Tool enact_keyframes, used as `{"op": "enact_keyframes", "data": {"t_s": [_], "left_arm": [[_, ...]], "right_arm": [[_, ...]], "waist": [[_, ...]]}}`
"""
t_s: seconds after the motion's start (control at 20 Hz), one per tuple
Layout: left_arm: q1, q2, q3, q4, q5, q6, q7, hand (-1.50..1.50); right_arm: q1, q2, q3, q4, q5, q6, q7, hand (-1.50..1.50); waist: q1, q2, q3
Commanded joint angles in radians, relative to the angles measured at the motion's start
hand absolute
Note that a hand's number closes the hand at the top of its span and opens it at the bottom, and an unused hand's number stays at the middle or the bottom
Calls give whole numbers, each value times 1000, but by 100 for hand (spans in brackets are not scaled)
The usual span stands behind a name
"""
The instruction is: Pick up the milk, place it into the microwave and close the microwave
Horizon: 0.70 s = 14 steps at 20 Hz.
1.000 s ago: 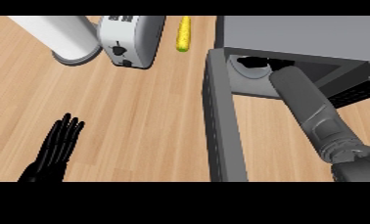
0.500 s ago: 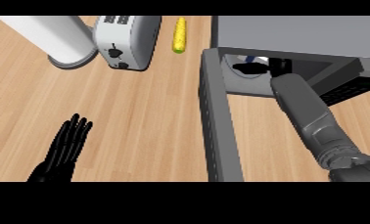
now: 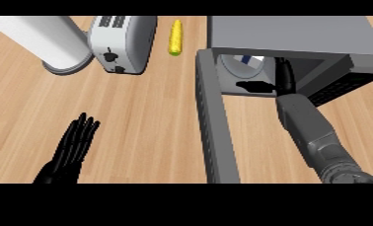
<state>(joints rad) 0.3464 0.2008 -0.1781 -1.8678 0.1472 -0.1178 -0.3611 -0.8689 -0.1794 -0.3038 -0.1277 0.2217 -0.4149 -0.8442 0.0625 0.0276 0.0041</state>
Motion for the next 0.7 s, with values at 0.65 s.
{"op": "enact_keyframes", "data": {"t_s": [0.65], "left_arm": [[2,-67,-75,-6,-84,39,9,-150]], "right_arm": [[224,31,-25,-50,-71,354,-189,-150]], "waist": [[-46,-23,-3]]}}
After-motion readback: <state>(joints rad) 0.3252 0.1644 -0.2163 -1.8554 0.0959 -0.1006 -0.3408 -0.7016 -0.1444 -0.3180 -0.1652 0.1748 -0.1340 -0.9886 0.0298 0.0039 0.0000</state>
